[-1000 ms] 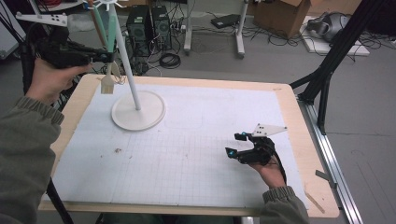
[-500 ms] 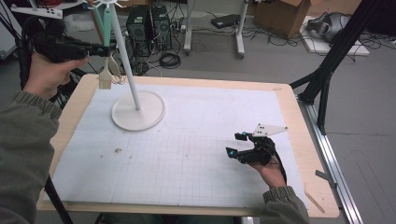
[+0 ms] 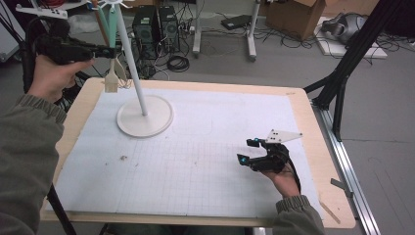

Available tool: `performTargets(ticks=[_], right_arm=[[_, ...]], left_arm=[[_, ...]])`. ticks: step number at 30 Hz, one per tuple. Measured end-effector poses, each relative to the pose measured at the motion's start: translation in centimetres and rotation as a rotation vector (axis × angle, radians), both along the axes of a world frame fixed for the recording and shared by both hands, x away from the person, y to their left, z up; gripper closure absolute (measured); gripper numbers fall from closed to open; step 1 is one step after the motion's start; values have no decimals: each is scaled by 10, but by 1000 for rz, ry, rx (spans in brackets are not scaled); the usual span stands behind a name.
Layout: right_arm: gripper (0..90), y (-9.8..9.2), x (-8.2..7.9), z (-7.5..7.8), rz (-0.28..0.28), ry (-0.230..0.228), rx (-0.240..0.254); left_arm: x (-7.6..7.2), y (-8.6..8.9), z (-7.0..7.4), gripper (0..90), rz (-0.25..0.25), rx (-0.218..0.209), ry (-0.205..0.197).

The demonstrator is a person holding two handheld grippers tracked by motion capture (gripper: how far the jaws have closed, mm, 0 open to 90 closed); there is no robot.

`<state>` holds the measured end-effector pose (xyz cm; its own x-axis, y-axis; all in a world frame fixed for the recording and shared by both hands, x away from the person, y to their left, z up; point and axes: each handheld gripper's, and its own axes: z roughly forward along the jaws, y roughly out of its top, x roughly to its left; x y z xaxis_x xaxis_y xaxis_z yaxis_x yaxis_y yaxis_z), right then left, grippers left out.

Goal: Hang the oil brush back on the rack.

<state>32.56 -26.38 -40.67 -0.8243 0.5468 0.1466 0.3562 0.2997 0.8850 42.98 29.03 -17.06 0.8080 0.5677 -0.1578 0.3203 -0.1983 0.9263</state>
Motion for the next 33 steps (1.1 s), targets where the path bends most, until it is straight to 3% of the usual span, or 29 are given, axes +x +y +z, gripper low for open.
performTargets(ticks=[7, 20, 33], right_arm=[[244, -1, 0, 0, -3, -1, 5], [244, -1, -1, 1, -3, -4, -2], [233, -1, -4, 1, -7, -5, -20]], left_arm=[[-5, -1, 1, 806, 21, 60, -8], [-13, 1, 3, 743, 9, 86, -24], [-37, -11, -16, 671, -10, 133, -34]])
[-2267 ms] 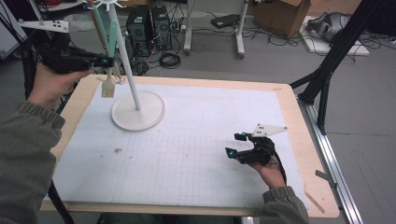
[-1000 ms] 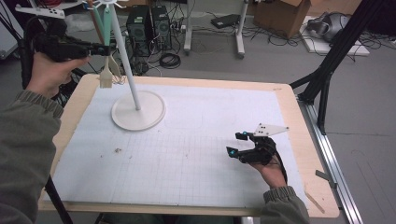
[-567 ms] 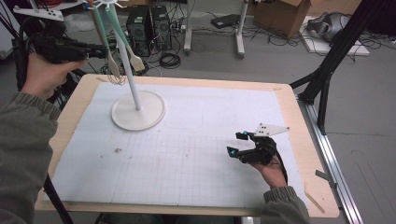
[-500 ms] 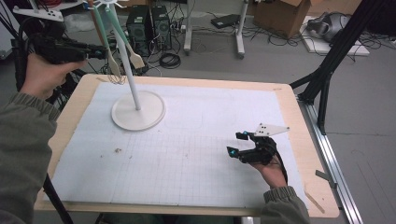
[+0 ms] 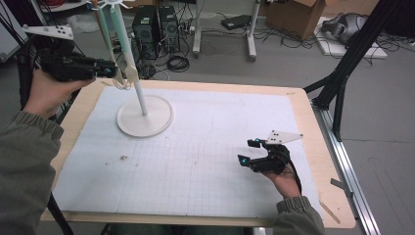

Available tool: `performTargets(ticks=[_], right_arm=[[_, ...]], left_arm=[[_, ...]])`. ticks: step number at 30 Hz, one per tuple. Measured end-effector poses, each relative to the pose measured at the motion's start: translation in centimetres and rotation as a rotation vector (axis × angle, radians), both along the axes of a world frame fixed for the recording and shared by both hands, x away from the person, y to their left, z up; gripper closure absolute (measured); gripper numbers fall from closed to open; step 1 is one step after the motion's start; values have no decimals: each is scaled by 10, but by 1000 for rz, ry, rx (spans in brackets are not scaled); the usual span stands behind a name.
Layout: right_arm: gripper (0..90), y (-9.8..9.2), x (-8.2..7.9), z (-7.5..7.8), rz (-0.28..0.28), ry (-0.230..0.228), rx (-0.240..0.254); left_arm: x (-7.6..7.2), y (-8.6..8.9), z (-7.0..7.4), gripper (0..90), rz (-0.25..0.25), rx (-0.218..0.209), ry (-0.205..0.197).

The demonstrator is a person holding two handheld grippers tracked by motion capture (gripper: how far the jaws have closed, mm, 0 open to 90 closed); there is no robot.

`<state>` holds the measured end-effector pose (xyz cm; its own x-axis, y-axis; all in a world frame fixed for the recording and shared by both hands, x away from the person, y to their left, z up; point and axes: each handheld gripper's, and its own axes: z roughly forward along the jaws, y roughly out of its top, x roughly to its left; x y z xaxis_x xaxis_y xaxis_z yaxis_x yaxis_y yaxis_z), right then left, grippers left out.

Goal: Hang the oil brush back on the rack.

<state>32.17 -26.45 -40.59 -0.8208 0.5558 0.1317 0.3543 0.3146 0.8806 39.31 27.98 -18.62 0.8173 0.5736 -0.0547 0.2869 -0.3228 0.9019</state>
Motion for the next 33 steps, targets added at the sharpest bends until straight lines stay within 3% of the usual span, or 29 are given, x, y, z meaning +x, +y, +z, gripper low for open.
performTargets(ticks=[6, 13, 19, 33], right_arm=[[222, -2, -2, 1, -18, -16, 2], [214, -8, -7, -4, -45, -19, -3], [210, -8, -9, -3, -65, -31, -1], [198, -7, -11, -4, -73, -30, -2]], left_arm=[[-18, -5, -7, 605, -1, 14, -15], [-40, -8, -23, 412, -1, 4, -26], [-50, -11, -38, 309, -2, 12, -4], [-58, -18, -60, 274, -10, 16, 2]])
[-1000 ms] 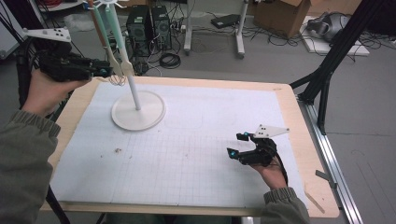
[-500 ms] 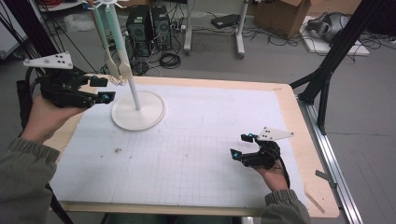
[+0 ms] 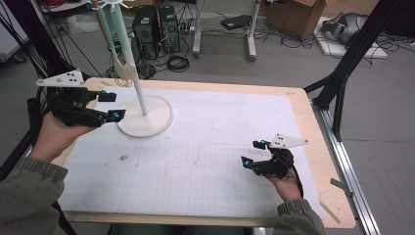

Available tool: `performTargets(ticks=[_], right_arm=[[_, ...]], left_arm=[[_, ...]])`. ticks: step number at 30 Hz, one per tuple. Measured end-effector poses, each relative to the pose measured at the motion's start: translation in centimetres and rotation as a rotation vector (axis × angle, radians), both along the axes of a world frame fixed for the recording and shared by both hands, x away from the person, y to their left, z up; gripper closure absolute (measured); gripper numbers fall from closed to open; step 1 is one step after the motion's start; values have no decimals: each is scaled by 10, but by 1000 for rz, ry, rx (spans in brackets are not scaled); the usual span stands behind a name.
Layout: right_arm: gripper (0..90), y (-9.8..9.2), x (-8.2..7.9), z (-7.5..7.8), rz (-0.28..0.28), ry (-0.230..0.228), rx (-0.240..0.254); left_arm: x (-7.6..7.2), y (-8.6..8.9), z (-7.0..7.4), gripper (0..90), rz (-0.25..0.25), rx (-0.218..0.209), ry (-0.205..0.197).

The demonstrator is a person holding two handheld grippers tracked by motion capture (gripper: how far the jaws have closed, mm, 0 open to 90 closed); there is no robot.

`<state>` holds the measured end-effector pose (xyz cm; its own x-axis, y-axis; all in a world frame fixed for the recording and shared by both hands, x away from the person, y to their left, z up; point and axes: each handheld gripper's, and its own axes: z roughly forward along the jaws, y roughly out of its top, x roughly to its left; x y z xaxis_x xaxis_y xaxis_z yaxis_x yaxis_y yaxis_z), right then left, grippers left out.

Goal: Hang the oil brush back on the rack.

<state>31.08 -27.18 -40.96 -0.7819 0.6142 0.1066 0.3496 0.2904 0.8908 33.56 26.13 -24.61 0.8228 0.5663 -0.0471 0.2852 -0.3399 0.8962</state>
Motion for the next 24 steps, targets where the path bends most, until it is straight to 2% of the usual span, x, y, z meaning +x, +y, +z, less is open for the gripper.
performTargets(ticks=[4, 24], right_arm=[[198, 0, 0, -1, -1, 3, -2], [197, 0, 0, -6, 5, 15, -18]], left_arm=[[0, -2, -6, 273, -9, 12, 2], [-7, -2, -29, 240, -2, -2, 25]])
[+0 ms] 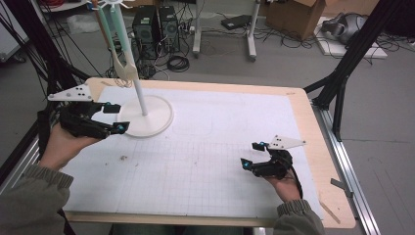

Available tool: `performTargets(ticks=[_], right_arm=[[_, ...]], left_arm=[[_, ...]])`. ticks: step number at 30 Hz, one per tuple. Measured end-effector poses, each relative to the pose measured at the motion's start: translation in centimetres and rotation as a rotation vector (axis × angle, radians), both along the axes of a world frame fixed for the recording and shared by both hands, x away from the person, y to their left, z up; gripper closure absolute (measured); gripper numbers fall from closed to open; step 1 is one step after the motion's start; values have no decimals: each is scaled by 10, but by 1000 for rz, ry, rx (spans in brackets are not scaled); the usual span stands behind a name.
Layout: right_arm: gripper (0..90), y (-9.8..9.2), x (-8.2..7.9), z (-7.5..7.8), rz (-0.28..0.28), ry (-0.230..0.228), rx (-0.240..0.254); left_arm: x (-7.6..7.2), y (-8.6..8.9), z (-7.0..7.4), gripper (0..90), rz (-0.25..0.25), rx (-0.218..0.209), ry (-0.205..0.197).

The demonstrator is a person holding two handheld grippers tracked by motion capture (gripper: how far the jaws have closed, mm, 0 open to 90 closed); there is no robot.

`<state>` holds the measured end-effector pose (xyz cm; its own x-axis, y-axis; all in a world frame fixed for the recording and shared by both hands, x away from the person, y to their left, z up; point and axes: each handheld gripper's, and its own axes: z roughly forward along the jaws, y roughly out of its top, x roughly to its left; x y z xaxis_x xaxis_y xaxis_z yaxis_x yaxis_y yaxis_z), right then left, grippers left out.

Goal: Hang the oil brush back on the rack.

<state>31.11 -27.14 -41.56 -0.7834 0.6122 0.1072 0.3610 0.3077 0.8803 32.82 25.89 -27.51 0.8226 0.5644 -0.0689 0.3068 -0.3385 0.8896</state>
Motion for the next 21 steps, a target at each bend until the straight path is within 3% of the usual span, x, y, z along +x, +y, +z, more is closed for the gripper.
performTargets(ticks=[21], right_arm=[[197, -1, -3, 2, -18, -19, 3]], left_arm=[[-15, -2, -21, 212, 2, -16, 1]])
